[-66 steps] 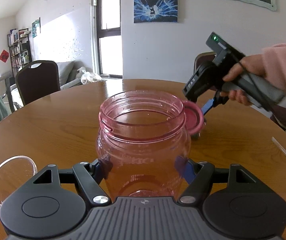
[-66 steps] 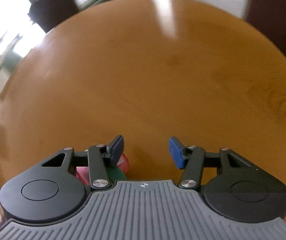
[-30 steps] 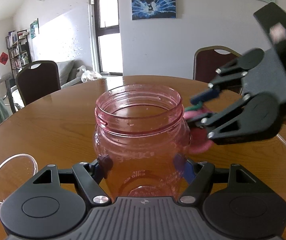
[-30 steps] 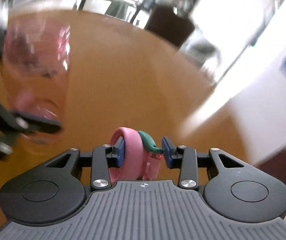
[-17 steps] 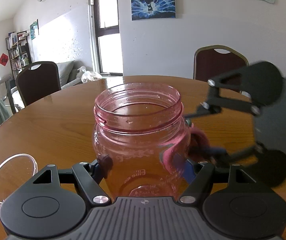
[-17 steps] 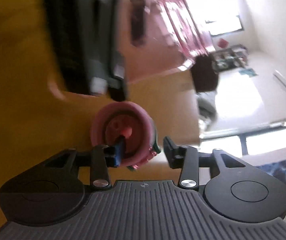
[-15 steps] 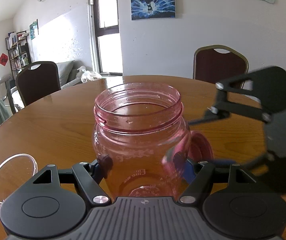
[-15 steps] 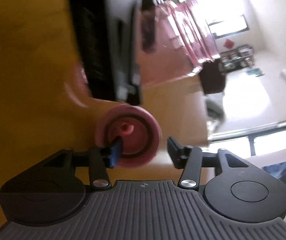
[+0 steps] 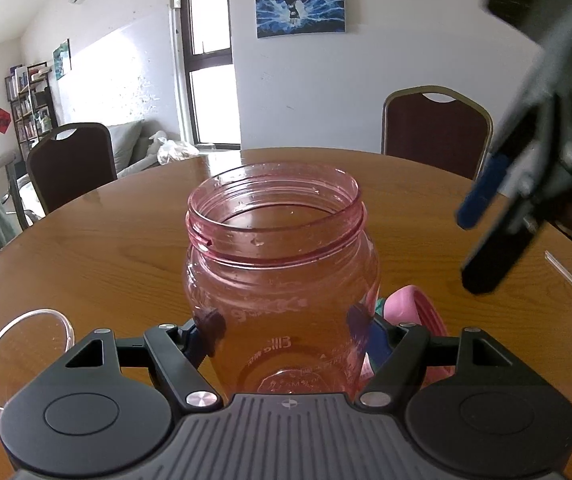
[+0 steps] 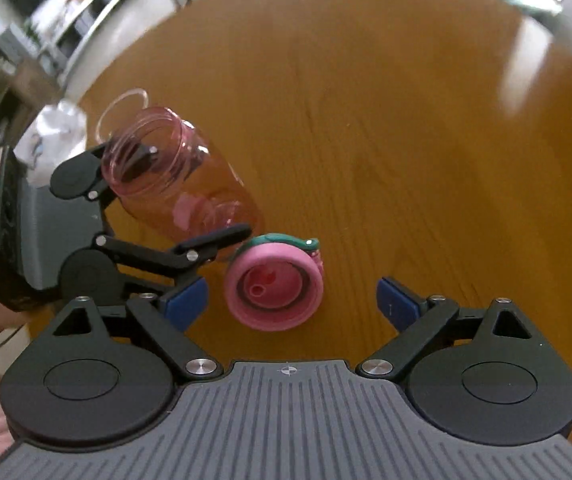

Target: Unscrew bottle cap and pour

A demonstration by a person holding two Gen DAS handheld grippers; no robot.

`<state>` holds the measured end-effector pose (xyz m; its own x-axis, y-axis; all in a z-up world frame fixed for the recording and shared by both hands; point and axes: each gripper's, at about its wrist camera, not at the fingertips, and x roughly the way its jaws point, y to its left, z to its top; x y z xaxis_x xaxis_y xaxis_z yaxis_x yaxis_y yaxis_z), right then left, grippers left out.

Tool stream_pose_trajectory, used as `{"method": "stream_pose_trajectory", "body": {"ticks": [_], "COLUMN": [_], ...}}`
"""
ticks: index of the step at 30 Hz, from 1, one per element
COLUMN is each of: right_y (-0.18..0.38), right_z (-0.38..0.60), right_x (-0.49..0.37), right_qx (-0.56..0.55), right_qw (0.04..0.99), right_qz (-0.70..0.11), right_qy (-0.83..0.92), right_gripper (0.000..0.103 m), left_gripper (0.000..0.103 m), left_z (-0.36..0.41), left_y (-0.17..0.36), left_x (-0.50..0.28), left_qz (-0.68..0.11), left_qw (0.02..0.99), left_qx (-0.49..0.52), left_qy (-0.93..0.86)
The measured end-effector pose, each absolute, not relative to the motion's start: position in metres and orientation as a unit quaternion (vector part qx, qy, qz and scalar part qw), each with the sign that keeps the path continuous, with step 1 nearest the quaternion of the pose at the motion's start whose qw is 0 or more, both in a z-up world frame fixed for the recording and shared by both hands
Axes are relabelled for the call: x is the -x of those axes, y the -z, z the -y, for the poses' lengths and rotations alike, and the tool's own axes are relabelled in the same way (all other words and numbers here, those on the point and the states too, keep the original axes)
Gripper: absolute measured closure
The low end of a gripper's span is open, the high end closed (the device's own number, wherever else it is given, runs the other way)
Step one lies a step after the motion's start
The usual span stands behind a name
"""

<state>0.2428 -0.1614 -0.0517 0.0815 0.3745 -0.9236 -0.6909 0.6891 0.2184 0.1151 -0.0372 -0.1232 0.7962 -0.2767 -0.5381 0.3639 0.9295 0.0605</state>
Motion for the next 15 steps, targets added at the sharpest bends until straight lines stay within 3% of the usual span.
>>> {"method": "stream_pose_trajectory", "body": {"ticks": [5, 11, 15], "right_y": [0.083, 0.102, 0.1], "right_z": [0.104, 0.096, 0.107], "right_x": [-0.284, -0.274, -0.267], "right_qx": [0.22, 0.28, 0.297], "right_qw": [0.655, 0.625, 0.616], "right_qz": [-0.616, -0.631, -0.636], "right_qy": [-0.378, -0.366, -0.357], "right_gripper": [0.014, 0.02, 0.016], "left_gripper": [0.03, 0.03, 0.03], "left_z": [0.033, 0.033, 0.033], "left_y": [0.124, 0.124, 0.125], "left_x": [-0.118, -0.119, -0.12], "left_qz": [-0.272, -0.273, -0.274], "left_qw": [0.942, 0.941, 0.94], "left_qx": [-0.08, -0.085, -0.087], "left_qy": [0.18, 0.18, 0.183]}}
